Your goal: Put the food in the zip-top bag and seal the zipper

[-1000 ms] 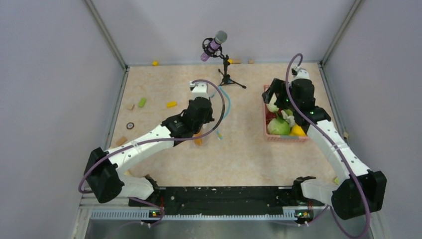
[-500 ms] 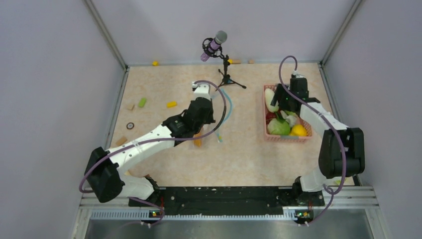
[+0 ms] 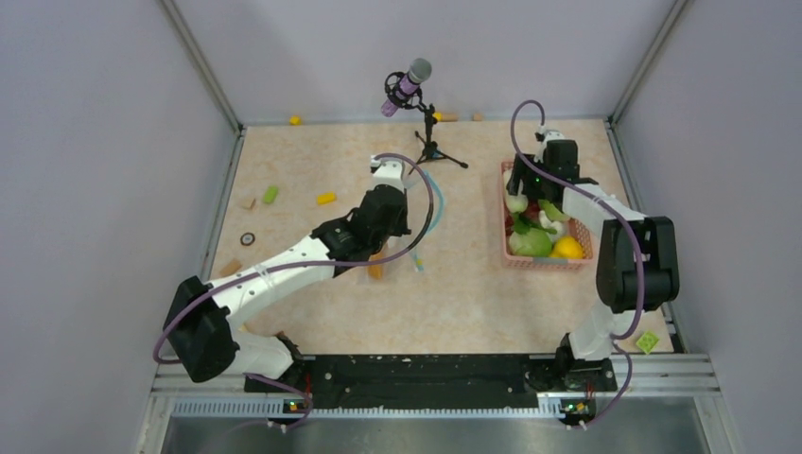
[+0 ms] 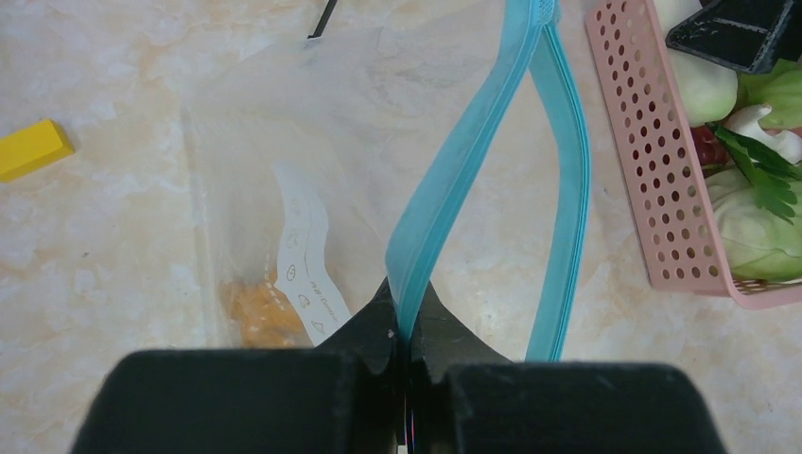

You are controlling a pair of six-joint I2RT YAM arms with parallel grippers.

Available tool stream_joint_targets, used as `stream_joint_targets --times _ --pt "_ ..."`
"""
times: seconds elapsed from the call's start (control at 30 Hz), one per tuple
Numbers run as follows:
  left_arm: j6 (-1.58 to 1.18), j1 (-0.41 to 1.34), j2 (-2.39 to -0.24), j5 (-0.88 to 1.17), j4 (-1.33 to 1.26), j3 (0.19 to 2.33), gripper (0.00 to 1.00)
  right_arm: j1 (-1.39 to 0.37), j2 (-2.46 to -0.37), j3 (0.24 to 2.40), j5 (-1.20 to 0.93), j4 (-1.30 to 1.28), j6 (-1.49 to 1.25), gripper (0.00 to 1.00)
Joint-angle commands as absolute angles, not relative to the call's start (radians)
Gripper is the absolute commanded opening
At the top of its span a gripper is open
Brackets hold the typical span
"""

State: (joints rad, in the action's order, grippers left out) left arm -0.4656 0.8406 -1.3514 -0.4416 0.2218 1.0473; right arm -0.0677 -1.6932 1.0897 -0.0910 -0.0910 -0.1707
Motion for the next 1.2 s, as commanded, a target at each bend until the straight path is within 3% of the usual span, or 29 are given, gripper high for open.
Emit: stream_joint_targets --times 0.0,0.2,0.3,0.43,0.6,0.8,1.17 --pt "-0.448 0.844 -1.360 -0.434 0.170 1.065 0.00 -0.057 -1.733 1.147 -0.159 -0.037 -0.118 0.72" --pt "-0.450 0.843 -1.373 -0.435 0.173 1.070 0.00 -0.058 -1.763 1.158 -0.166 -0.049 -0.177 0.67" --pt "-0.449 0.844 -1.378 -0.433 0.173 1.076 0.00 -0.058 -1.771 1.172 -0.196 -0.087 -0.202 0.58" --pt "-0.448 0.842 -1.381 -0.426 0.173 1.081 0.00 -0.057 -1.764 1.158 -0.242 -0.107 -0.248 0.55" --pt "-0.450 0.843 -1.378 -0.422 0.177 1.082 0.00 -0.057 -1.716 1.137 -0.198 -0.106 -0.286 0.34" --pt "-0.473 0.843 -1.353 -0.436 0.191 1.086 0.00 -0.057 -1.588 1.068 -0.006 -0.077 -0.324 0.25" --pt "-0.532 0.842 -1.328 -0.417 0.152 1.064 0.00 -0.057 -1.192 0.816 0.080 0.133 -0.376 0.12"
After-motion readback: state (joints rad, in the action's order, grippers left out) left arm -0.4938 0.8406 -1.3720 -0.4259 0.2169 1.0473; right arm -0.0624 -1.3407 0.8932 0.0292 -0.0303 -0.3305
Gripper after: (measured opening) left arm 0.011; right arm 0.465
